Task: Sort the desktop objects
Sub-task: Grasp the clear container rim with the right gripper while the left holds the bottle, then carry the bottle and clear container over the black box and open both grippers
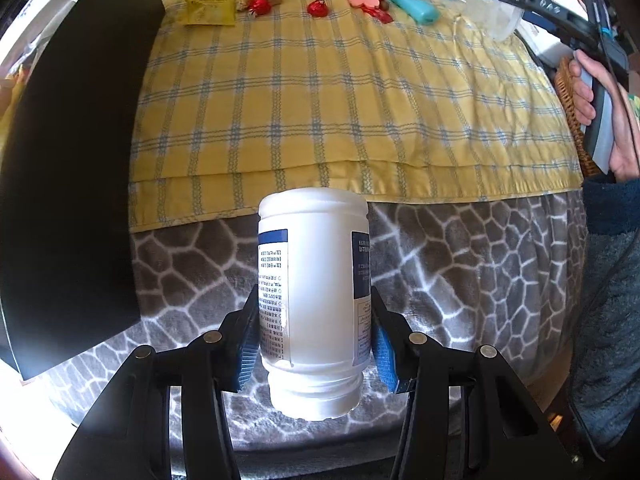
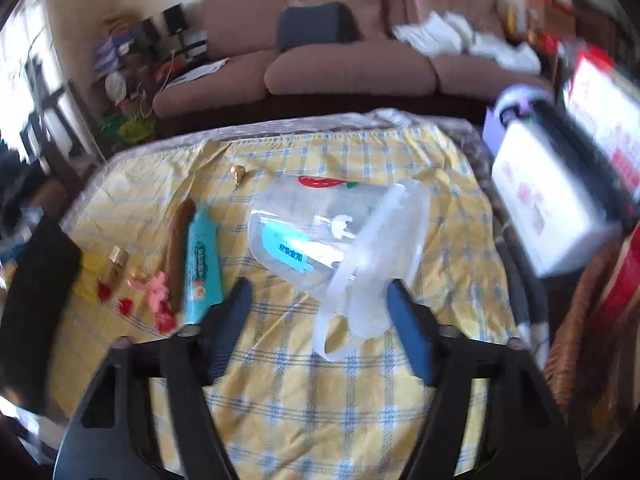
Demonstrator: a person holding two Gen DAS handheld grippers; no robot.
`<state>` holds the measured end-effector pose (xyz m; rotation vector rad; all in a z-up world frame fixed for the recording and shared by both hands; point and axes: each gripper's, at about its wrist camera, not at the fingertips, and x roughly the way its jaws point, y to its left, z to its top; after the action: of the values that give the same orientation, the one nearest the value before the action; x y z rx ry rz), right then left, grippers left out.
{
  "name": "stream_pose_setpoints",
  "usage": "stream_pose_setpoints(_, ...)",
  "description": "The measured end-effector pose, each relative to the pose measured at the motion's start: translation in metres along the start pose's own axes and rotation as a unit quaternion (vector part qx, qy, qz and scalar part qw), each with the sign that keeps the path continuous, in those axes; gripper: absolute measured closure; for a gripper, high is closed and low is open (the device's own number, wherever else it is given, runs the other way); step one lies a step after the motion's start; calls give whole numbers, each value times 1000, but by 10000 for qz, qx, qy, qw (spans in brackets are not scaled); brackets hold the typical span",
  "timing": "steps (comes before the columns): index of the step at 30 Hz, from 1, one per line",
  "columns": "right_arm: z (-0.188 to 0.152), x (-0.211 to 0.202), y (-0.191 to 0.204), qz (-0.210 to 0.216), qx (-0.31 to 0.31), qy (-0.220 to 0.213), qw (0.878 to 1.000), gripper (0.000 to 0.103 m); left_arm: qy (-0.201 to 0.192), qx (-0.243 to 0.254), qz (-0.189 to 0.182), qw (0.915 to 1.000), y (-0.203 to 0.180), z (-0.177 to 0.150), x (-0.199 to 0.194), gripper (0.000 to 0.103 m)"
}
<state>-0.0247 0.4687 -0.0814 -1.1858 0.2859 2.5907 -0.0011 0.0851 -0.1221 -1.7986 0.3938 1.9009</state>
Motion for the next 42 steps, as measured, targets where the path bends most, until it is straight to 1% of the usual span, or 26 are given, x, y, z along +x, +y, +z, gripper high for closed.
stream_pose_setpoints(1, -3, 1, 4, -230, -139, 1, 9996, 80, -42, 13, 19, 10000, -1, -1, -3, 54)
stream_pose_setpoints(2, -6, 1, 5, -285, -198, -11, 9994, 86, -93, 30, 47, 9999, -2, -1, -5, 54)
stream_pose_setpoints(3, -9, 0, 4, -192, -165, -41, 9997, 88, -150, 48, 75, 9998, -2, -2, -8, 54)
stream_pose_setpoints(5, -14, -6, -3, 57, -34, -106, 9999, 88, -271, 60, 92, 9996, -2, 0, -12, 54)
stream_pose_setpoints(9, -14, -31, -8, 189, -48, -437, 9989, 89, -476, 74, 113, 9988, 0, 2, -19, 54)
stream_pose_setpoints(11, -6, -51, -12, 394, 26, -688, 9968, 89, -652, 98, 219, 9976, -1, 3, -25, 54)
stream_pose_setpoints(12, -2, -61, -14, 539, 78, -801, 9953, 89, -790, 107, 318, 9963, -10, 7, -23, 54)
stream_pose_setpoints(13, 3, -73, -14, 662, 110, -928, 9934, 89, -1038, 94, 494, 9933, -16, 10, -28, 54)
stream_pose_setpoints(14, 7, -83, -12, 741, 102, -1028, 9919, 89, -1261, 91, 675, 9897, -20, 10, -33, 54)
stream_pose_setpoints(15, 11, -95, -8, 804, 70, -1141, 9902, 89, -1532, 102, 910, 9839, -21, 10, -43, 54)
stream_pose_setpoints(16, 16, -108, -4, 860, 11, -1273, 9881, 89, -1692, 90, 1008, 9804, -25, 12, -46, 54)
stream_pose_setpoints(18, 24, -131, 6, 1002, -93, -1503, 9835, 89, -1980, 9, 1043, 9746, -23, 10, -59, 54)
stream_pose_setpoints(21, 35, -168, 25, 1238, -278, -1815, 9752, 89, -2284, -141, 1040, 9679, -15, 8, -75, 54)
stream_pose_setpoints(23, 41, -189, 42, 1403, -419, -1986, 9691, 89, -2521, -253, 1259, 9591, -13, 8, -85, 54)
stream_pose_setpoints(24, 44, -199, 52, 1485, -504, -2049, 9661, 89, -2659, -330, 1375, 9536, -12, 7, -91, 54)
stream_pose_setpoints(28, 58, -229, 98, 1751, -868, -2260, 9543, 89, -3334, -613, 1837, 9227, 2, -4, -126, 54)
stream_pose_setpoints(30, 63, -236, 122, 1884, -999, -2295, 9497, 89, -3508, -703, 1985, 9125, 10, -8, -138, 54)
stream_pose_setpoints(34, 71, -241, 173, 2232, -1225, -2262, 9402, 89, -3746, -1111, 2039, 8977, 40, -18, -157, 54)
stream_pose_setpoints(37, 70, -241, 215, 2430, -1422, -2248, 9328, 89, -3868, -1316, 2261, 8843, 62, -25, -167, 54)
stream_pose_setpoints(38, 69, -241, 228, 2501, -1481, -2226, 9306, 89, -3895, -1380, 2303, 8810, 71, -27, -170, 54)
stream_pose_setpoints(39, 69, -239, 246, 2615, -1549, -2173, 9276, 89, -3902, -1465, 2315, 8790, 80, -29, -171, 54)
stream_pose_setpoints(41, 68, -237, 270, 2773, -1620, -2129, 9228, 89, -3968, -1771, 2188, 8737, 108, -37, -177, 54)
stream_pose_setpoints(42, 67, -236, 285, 2843, -1678, -2102, 9202, 89, -4034, -1964, 2095, 8688, 123, -43, -180, 54)
